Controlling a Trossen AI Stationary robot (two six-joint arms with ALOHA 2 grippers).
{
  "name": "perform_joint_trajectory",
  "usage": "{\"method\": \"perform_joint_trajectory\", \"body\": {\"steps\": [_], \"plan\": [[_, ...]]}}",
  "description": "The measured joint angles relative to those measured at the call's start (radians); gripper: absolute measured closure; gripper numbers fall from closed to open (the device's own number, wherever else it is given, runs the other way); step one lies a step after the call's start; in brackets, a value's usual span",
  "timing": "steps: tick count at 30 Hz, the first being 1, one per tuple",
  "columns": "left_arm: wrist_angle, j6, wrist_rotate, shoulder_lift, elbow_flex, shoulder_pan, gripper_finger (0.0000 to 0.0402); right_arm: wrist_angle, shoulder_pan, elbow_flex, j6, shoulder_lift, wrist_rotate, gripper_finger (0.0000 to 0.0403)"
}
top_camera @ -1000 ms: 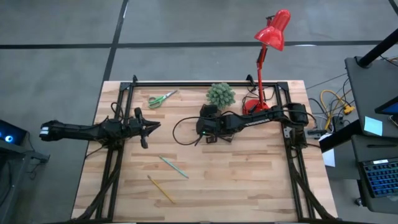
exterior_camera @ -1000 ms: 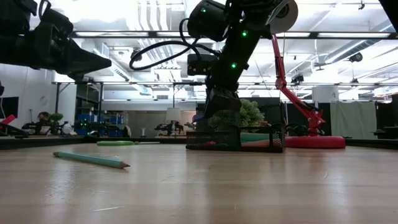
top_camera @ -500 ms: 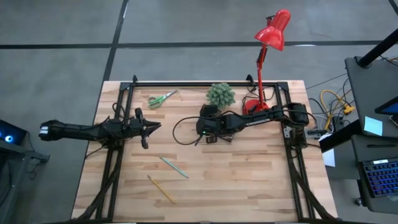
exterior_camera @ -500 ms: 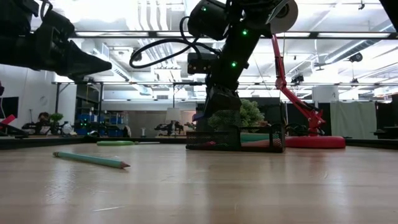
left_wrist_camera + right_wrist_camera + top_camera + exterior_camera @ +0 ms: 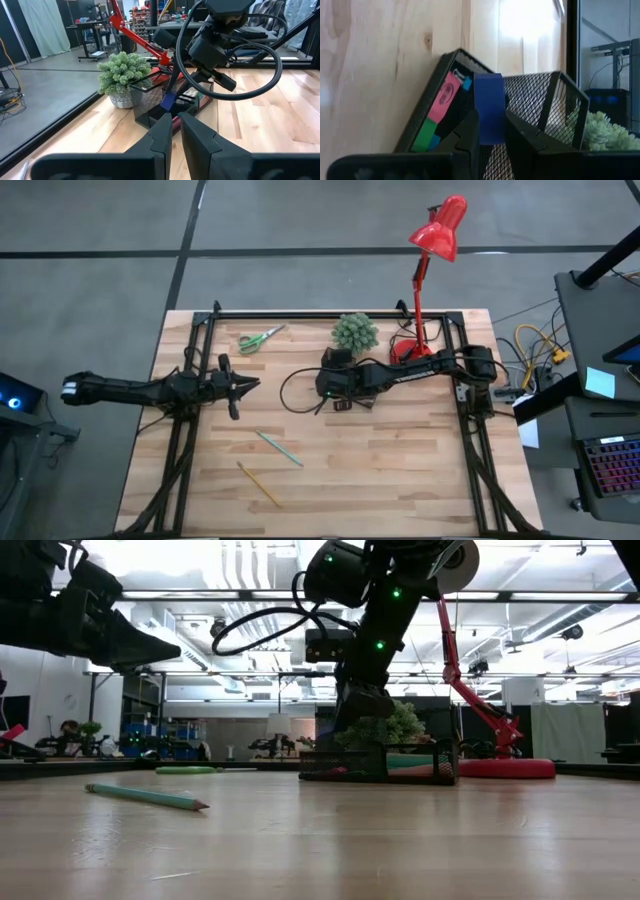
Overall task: Pick and place office supplies into organizer
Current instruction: Put the blue eraser into the black desk organizer
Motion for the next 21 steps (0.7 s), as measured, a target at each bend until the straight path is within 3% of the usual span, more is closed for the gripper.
{"method": "perform_joint_trajectory", "body": {"steps": [21], "plan": [[0.0, 0.0, 0.0, 0.002, 0.0, 0.0, 0.0375, -0.012, 0.0, 0.0, 0.026, 0.0, -0.056, 0.0333]]}}
